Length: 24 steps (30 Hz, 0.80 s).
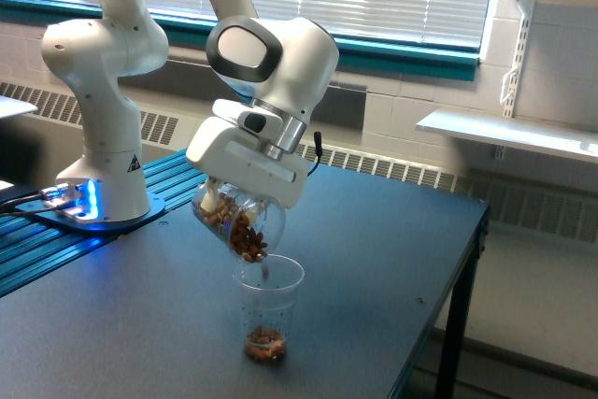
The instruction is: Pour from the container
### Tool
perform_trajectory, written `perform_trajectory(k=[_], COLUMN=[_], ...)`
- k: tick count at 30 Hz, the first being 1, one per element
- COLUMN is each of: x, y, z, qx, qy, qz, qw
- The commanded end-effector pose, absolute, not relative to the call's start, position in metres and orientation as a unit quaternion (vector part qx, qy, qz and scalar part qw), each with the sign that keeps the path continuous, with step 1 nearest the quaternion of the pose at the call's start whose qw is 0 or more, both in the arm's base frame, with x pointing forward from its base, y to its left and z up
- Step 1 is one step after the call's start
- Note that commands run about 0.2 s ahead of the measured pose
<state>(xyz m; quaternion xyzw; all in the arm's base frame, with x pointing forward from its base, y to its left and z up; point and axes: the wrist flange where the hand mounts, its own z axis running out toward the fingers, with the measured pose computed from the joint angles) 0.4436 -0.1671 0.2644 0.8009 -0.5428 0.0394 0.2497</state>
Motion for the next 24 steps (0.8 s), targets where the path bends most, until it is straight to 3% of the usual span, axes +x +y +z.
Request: perform_trajectory(k=[1, 24], x=[0.4482, 0.4569], y=[-0.1657, -0.1698], z=[0.2669, 0.2669], qx=[0.803, 0.802], qy=[-0.539, -0.537], qz=[0.037, 0.022], qw=[0.252, 0.26])
